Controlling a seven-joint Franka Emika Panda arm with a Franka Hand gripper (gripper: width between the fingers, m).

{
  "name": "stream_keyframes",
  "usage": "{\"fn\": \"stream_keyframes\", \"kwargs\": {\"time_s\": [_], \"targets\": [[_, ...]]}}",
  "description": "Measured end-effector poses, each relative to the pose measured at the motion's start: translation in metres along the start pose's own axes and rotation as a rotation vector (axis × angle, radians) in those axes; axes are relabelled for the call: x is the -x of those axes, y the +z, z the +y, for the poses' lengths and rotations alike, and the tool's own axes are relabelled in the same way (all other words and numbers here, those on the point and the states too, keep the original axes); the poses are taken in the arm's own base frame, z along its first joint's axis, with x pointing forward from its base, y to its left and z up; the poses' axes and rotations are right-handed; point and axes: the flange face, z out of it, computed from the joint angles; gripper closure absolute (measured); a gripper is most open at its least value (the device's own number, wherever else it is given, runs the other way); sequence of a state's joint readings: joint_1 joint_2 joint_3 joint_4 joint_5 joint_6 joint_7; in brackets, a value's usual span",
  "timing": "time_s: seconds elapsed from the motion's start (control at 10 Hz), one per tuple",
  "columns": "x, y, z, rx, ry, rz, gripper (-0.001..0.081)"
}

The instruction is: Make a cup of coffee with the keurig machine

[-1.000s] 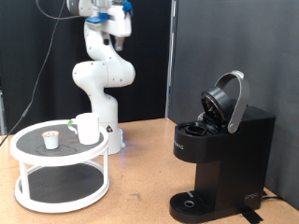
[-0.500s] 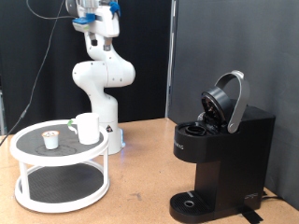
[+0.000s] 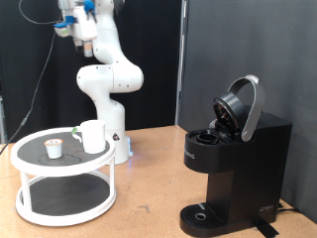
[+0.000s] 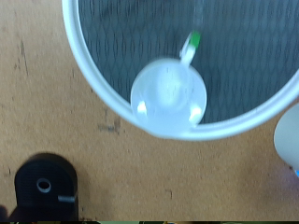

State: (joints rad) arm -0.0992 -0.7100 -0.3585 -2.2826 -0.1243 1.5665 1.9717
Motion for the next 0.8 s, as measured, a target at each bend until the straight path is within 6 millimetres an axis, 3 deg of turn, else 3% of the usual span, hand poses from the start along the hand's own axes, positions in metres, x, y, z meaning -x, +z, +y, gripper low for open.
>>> {"fn": "stream_keyframes", "kwargs": {"time_s": [0.4,0.8], "targets": [[-0.034,-0.006,-0.039,-0.020,-0.005,0.030,0.0071],[-0.038,0.000,-0.043,0.006,-0.010,0.016,0.0071]]}}
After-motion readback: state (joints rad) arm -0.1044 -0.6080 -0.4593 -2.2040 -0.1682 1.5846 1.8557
